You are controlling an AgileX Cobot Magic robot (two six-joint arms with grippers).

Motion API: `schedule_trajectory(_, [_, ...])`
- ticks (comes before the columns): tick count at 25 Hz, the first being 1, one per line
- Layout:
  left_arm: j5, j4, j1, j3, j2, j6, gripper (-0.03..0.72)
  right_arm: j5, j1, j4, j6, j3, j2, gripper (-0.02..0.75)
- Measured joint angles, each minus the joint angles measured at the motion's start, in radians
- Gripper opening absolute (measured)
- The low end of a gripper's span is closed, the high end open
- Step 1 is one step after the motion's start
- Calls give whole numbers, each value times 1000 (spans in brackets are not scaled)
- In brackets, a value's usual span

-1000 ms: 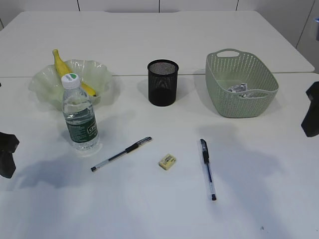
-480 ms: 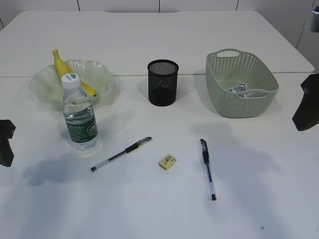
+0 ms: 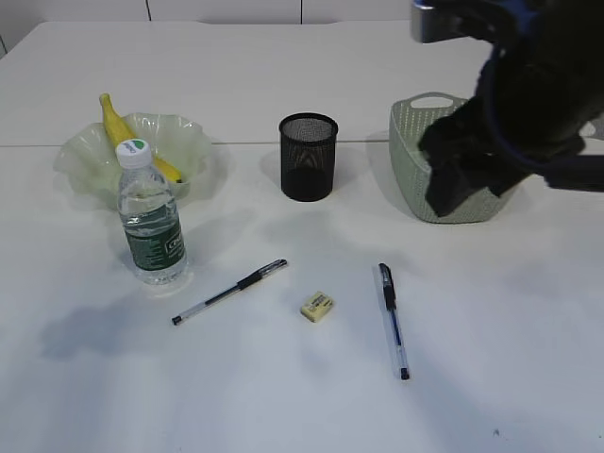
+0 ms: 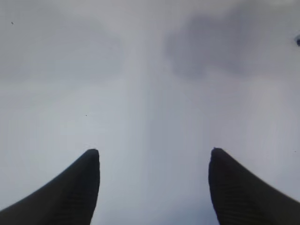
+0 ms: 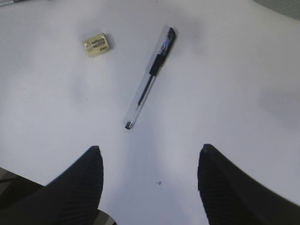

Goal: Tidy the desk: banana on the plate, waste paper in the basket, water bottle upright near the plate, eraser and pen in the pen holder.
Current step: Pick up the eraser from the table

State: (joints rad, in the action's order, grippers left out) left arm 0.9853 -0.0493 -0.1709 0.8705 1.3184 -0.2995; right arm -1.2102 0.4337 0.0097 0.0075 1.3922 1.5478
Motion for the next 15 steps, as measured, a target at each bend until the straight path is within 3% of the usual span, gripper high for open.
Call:
schedule_trajectory(8, [25,-7,0,0,-43,-1,509,-16,100,-25,4,263,286,473])
schedule_trajectory(15, [48,-15,0,0,-47,-1,509,-16,164,-45,4,346,477,473])
